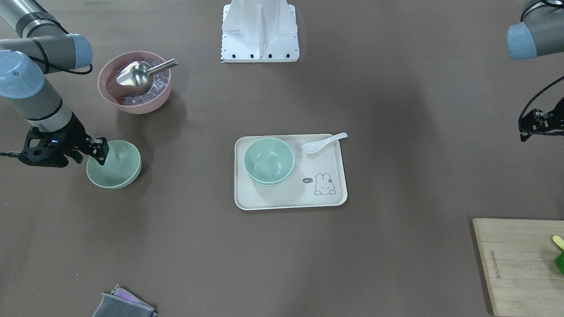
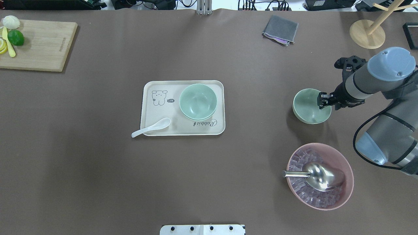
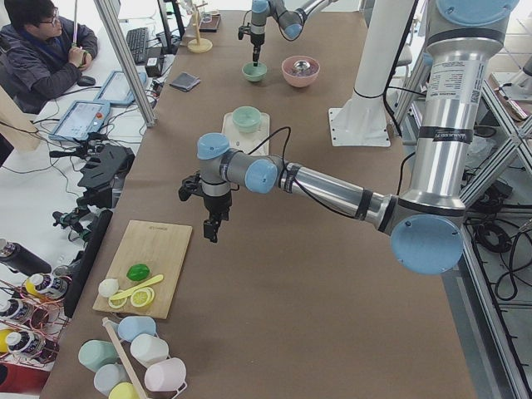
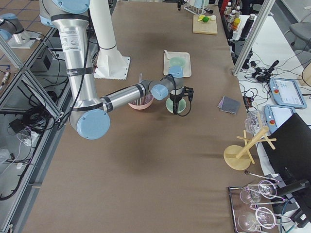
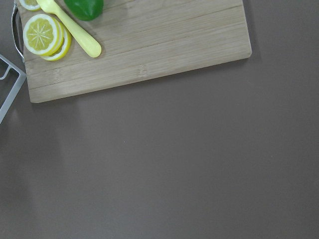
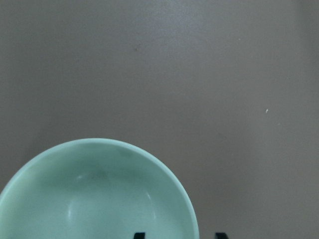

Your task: Stack green bowls together

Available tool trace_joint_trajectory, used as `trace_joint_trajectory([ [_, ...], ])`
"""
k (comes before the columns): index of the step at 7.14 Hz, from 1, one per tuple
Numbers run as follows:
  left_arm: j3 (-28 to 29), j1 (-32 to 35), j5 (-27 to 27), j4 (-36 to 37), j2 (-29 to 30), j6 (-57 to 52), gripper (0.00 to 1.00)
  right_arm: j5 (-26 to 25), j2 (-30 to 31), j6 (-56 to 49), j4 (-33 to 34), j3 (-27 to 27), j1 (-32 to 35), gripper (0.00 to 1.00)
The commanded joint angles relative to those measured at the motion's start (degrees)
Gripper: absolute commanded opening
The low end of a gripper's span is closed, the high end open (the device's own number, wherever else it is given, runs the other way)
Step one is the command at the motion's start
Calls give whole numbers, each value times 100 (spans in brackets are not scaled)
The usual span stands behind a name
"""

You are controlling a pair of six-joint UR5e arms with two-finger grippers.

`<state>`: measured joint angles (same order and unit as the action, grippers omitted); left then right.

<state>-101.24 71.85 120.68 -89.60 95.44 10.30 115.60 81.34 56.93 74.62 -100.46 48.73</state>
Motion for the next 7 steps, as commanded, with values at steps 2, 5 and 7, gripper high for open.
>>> trace_joint_trajectory([
  [2,17,-5,0,-31,0,16,98,-11,118,11,0,-88,-22,41],
  [5,8,-5,0,-31,0,25,98,-29,145,11,0,-88,-48,34],
  [7,8,-5,0,-40,0,25,98,-29,145,11,0,-80,-74,29],
])
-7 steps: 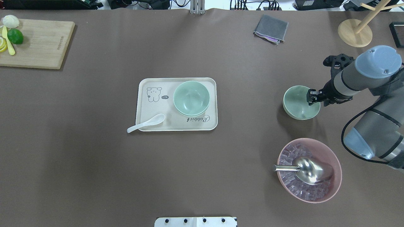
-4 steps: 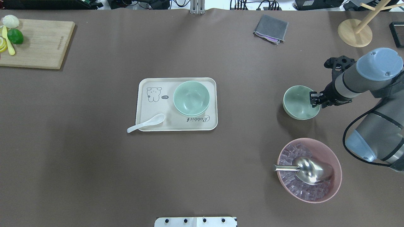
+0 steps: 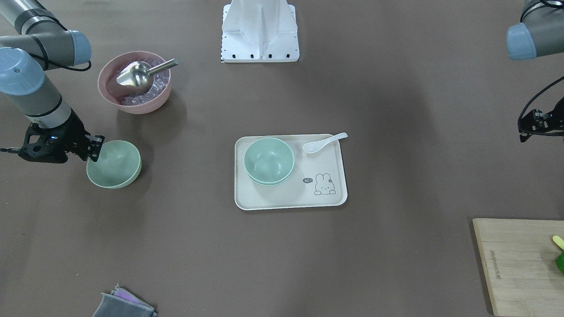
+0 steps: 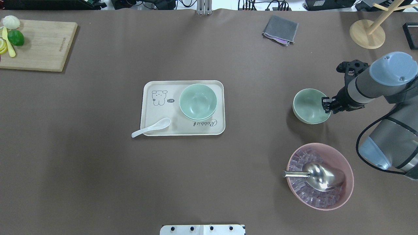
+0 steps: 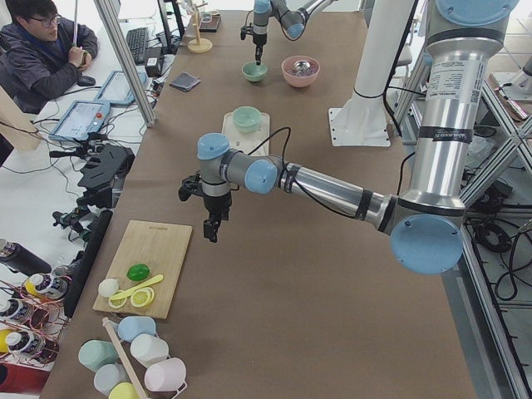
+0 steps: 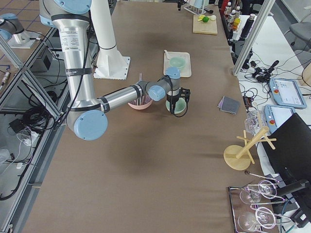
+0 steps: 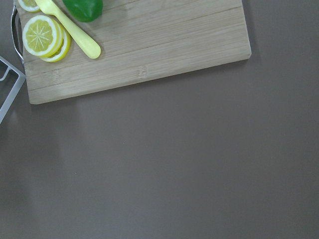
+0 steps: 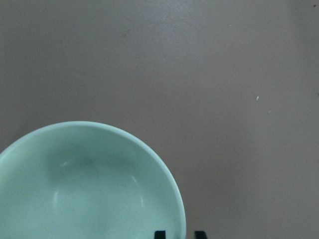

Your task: Stack green bowls together

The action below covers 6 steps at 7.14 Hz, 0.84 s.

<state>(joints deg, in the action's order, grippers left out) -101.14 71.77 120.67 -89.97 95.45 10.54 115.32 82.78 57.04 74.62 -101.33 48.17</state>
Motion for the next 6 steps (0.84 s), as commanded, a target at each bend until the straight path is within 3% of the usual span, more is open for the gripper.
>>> trace_joint_trajectory([
  [1,6,-5,0,-3,0,1,98,-27,1,0,0,17,-45,28],
  [6,6,-5,-9,-3,9,10,98,-80,1,0,9,17,-63,26],
])
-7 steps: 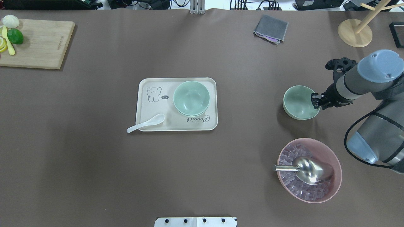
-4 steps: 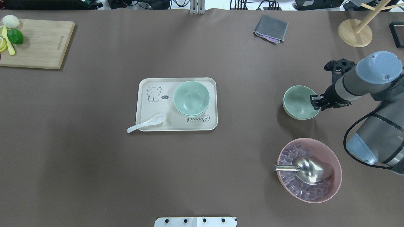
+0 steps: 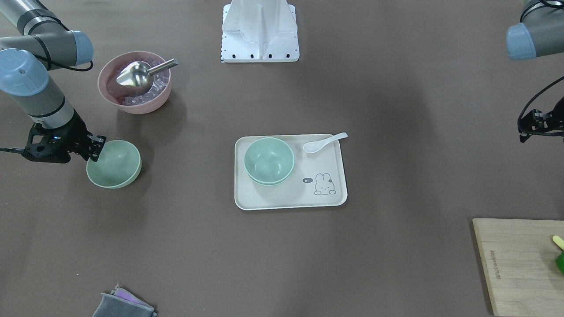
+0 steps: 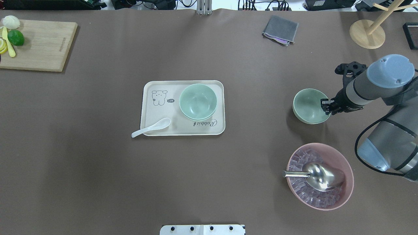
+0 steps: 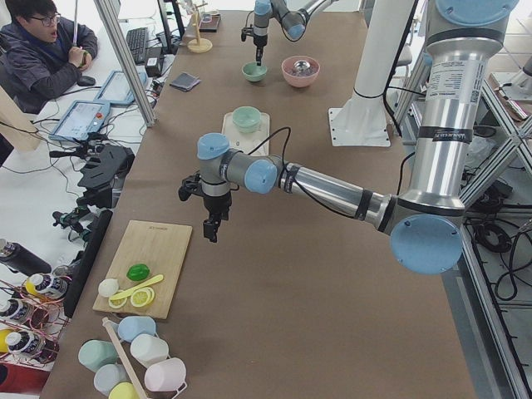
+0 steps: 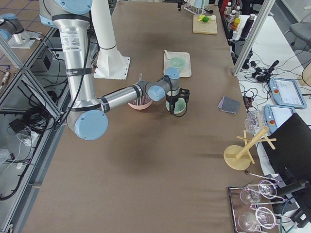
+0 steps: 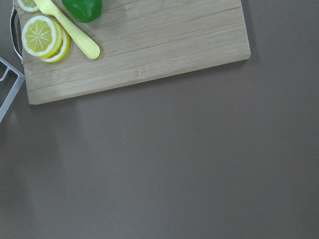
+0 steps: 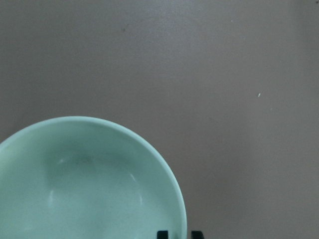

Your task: Stack green bowls together

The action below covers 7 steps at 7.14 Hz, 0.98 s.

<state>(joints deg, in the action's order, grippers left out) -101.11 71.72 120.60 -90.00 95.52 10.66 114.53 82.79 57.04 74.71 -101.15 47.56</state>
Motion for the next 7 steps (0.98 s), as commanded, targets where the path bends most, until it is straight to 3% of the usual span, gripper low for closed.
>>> trace_joint_trajectory([
  [1,12,0,-1,0,1,6,98,8,-9,0,0,-1,-1,21],
  [5,21,-9,-10,0,1,6,98,61,-96,9,17,-159,-1,3],
  [7,21,-9,-10,0,1,6,98,131,-480,148,262,-256,52,0],
])
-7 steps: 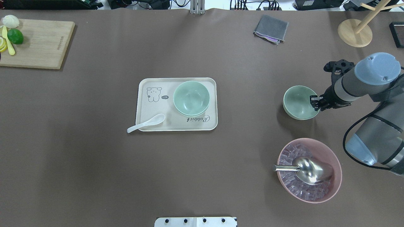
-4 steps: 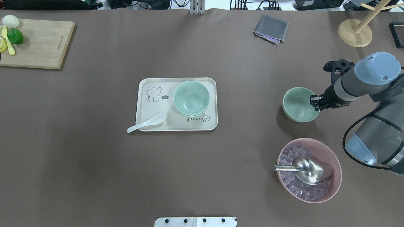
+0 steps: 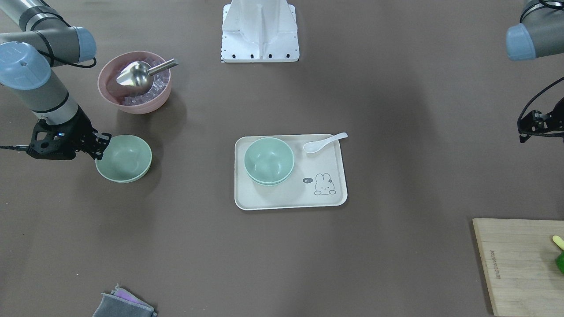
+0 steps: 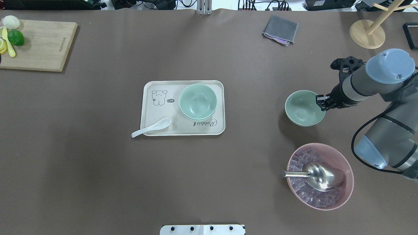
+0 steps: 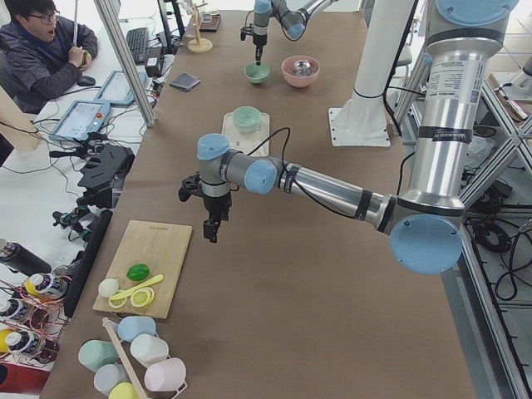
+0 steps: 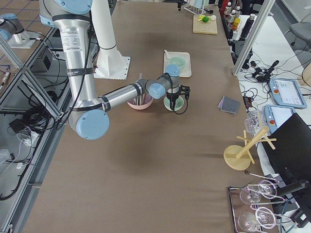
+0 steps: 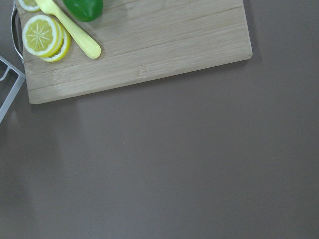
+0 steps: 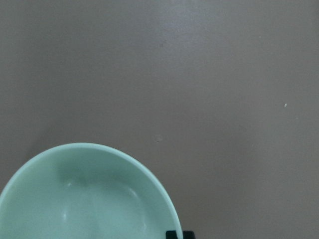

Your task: Stack green bowls together

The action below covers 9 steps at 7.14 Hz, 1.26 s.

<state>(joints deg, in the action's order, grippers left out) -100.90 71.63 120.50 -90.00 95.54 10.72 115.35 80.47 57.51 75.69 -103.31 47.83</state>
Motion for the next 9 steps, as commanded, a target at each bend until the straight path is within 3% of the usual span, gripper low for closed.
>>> trace_joint_trajectory([
  [1,0,0,-9,0,0,0,98,101,-939,128,922,-23,16,0],
  [2,0,0,-18,0,0,0,98,102,-1537,190,1487,-40,-2,0],
  [4,-26,0,-18,0,0,0,98,102,-2199,1081,1493,-49,-229,0],
  [7,-61,0,-35,-9,0,-9,98,-116,-2912,1534,1510,38,-826,0],
  [8,-70,9,-35,-9,0,-9,98,-240,-3219,1674,1528,317,-950,0],
  [9,-96,9,-44,-9,-9,-9,98,-302,-3709,1754,1519,929,-986,0],
])
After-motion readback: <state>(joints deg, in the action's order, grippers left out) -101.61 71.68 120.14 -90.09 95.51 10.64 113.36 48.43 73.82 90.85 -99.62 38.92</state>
